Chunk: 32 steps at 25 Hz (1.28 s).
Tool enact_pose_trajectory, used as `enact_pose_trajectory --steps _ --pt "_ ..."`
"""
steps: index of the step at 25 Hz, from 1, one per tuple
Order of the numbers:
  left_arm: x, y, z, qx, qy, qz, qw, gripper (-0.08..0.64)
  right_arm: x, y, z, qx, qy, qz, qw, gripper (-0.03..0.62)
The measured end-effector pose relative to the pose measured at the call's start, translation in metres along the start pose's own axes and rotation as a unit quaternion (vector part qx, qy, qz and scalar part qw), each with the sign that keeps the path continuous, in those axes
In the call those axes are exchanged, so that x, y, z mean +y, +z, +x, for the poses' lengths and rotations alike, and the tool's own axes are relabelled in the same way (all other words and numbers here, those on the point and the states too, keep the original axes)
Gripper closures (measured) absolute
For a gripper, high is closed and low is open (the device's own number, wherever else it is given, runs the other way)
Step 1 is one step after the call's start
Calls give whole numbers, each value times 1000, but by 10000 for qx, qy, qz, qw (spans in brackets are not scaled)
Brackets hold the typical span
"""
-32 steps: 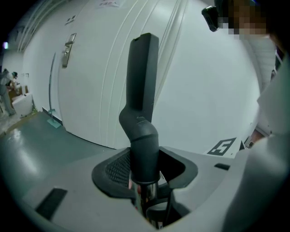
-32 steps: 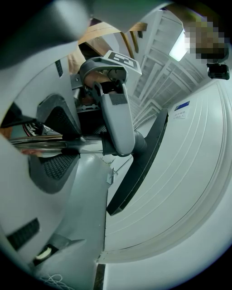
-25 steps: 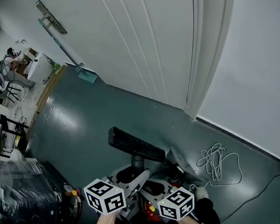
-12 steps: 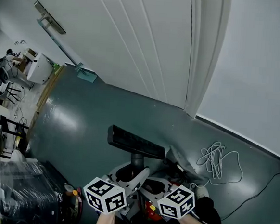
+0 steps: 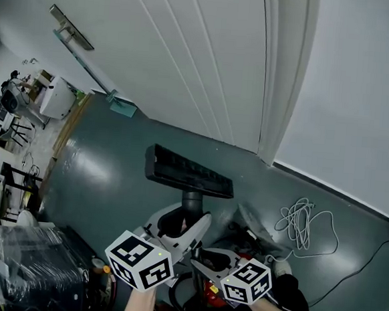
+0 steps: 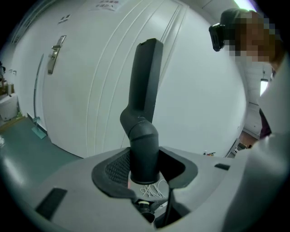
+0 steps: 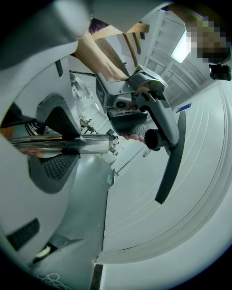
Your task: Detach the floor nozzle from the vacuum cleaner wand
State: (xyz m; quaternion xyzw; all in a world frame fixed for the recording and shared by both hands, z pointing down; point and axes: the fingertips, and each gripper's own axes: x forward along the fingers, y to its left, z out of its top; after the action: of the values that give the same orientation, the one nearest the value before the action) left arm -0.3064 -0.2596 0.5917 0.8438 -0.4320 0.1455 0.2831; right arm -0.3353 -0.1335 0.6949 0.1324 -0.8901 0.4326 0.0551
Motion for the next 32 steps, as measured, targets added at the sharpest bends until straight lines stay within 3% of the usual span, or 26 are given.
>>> enact_pose_trajectory --steps 5,9,13,18,23,27,32 --pt "-5 12 -5 -248 59 -26 9997 382 -4 3 -6 45 50 33 10000 448" --pt "-11 19 -10 -410 168 -55 9990 382 -11 26 -20 -65 -55 -38 10000 400" --pt "-20 36 -28 -663 367 -114 9971 382 -4 66 -43 -245 -110 -210 9994 400" --pt "-45 69 -65 -1074 628 -232 9920 382 37 135 -83 -546 -27 -482 9973 402" --pt "-85 117 -106 -1643 1014 -74 9812 382 92 210 -126 -844 83 -1050 9909 465" --pt "-122 157 -149 -2252 1342 -14 9650 382 149 254 -158 -1018 164 -1517 9830 522" --pt "-172 196 -192 -2754 1589 131 9480 382 223 294 -193 -1220 417 -1908 9731 547"
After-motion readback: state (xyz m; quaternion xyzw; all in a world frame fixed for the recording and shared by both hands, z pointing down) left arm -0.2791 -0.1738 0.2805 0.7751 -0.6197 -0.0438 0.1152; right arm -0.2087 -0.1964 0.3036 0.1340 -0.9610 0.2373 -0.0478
